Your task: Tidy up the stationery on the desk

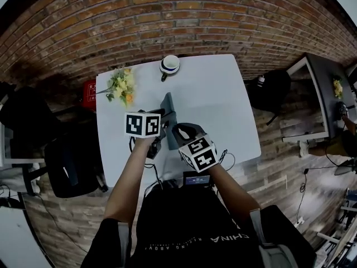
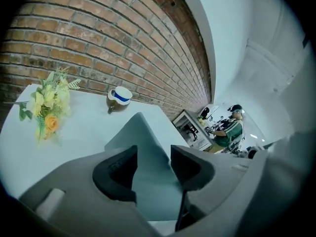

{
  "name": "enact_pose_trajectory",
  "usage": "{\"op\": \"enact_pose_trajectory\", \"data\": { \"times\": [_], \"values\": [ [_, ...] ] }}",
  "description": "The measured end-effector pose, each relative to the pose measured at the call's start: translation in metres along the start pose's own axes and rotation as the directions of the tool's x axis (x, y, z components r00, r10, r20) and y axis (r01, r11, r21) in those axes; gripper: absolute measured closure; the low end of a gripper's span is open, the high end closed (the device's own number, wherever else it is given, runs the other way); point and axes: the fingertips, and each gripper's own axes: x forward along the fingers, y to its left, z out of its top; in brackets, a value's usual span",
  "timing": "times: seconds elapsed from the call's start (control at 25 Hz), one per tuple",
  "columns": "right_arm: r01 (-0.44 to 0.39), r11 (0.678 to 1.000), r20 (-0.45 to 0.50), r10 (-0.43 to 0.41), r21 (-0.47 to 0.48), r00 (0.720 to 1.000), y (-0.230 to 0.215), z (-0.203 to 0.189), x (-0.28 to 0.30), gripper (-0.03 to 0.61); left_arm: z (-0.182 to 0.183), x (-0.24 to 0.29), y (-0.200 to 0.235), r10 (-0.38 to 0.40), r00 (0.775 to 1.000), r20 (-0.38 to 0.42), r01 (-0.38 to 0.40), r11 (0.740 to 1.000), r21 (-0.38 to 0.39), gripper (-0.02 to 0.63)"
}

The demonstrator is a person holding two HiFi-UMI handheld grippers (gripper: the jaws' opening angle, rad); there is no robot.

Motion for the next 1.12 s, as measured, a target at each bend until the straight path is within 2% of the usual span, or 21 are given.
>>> {"op": "enact_pose_trajectory", "data": {
  "times": [0.2, 0.48, 0.68, 0.96, 1.12],
  "values": [
    [-0.023, 0.999, 0.003, 0.023, -0.026, 1.0, 0.008, 0.005, 0.003, 0.503, 0.009, 0.003, -0.001, 0.013, 1.0, -0.027, -0.013, 1.0, -0.013, 0.379],
    [-0.073, 0.995, -0.002, 0.073, -0.064, 0.997, 0.027, 0.011, 0.01, 0.503, 0.0, 0.007, 0.017, 0.076, 0.992, -0.104, -0.078, 0.997, -0.017, 0.376],
    [-0.118, 0.989, -0.005, 0.118, -0.084, 0.993, 0.036, 0.012, 0.016, 0.503, -0.01, 0.005, 0.028, 0.078, 0.986, -0.145, -0.089, 0.993, -0.074, 0.379],
    [-0.174, 0.981, 0.0, 0.175, -0.084, 0.985, 0.043, 0.016, 0.019, 0.505, -0.011, 0.001, 0.031, 0.064, 0.989, -0.132, -0.085, 0.984, -0.158, 0.434],
    [-0.165, 0.983, 0.009, 0.166, -0.081, 0.986, 0.036, 0.016, 0.019, 0.542, -0.01, 0.002, 0.032, 0.067, 0.991, -0.116, -0.089, 0.976, -0.197, 0.471]
  ]
}}
